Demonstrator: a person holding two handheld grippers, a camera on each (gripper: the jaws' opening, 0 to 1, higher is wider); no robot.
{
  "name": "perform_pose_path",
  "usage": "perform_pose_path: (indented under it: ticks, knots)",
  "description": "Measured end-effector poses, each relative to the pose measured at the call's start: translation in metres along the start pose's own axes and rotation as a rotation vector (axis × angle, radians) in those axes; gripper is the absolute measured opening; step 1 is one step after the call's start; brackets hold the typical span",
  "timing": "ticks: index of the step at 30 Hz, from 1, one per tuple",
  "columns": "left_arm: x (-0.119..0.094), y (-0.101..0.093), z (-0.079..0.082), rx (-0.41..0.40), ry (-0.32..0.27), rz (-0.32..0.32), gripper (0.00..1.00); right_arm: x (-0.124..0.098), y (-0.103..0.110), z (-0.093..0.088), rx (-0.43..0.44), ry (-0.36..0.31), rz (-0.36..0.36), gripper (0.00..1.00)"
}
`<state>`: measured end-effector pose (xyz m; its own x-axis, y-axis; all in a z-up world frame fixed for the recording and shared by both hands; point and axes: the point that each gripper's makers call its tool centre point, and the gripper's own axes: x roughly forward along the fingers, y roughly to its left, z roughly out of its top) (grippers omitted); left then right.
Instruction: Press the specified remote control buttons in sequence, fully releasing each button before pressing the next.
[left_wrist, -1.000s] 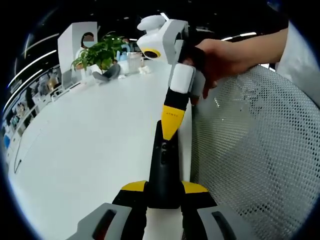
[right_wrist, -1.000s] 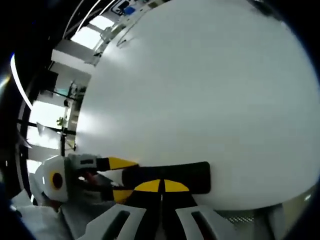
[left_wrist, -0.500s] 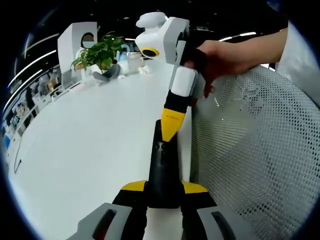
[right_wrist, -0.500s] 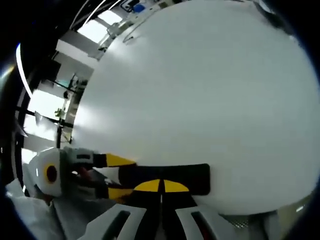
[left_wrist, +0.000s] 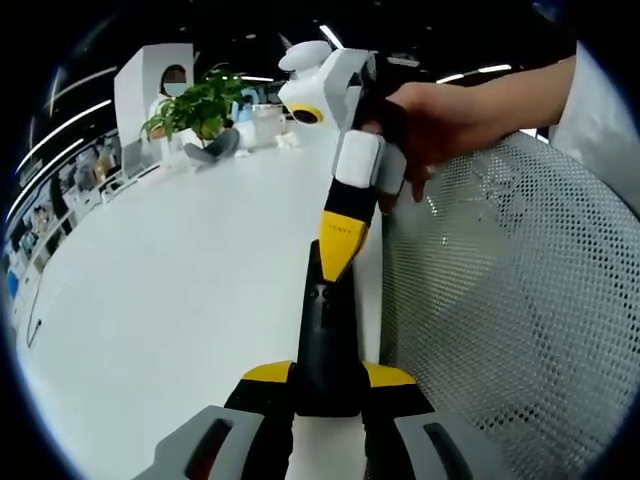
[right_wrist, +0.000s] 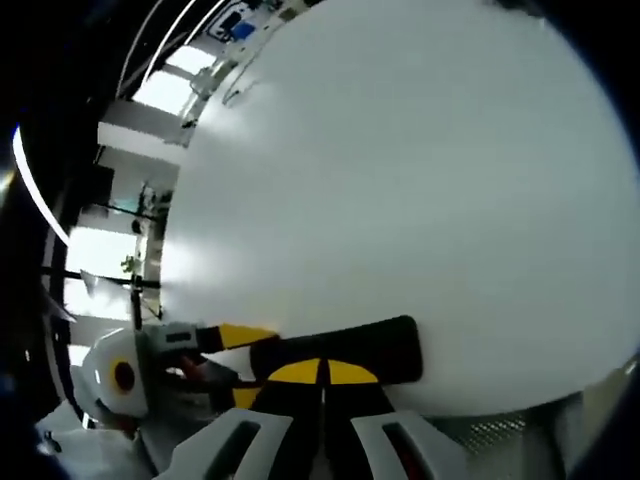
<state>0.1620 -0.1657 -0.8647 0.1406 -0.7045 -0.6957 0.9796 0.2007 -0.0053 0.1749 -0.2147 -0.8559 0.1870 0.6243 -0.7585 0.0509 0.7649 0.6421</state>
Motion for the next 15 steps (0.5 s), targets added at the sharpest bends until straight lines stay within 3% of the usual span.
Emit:
perform_pose_path:
  ticks: [6, 12, 15]
  knots:
    - [-0.001, 0.0, 0.0, 0.0, 0.0, 0.0, 0.25, -0.002, 0.001, -0.001, -0.067, -0.01, -0.049, 0.0]
    - [0.0, 0.0, 0.0, -0.002, -0.001, 0.0, 0.25, -0.009, -0.006, -0.002, -0.016, -0.002, -0.068, 0.0]
    - [-0.001, 0.0, 0.0, -0.004, -0.003, 0.002, 0.25, -0.014, -0.017, 0.004, -0.006, -0.038, -0.143, 0.0]
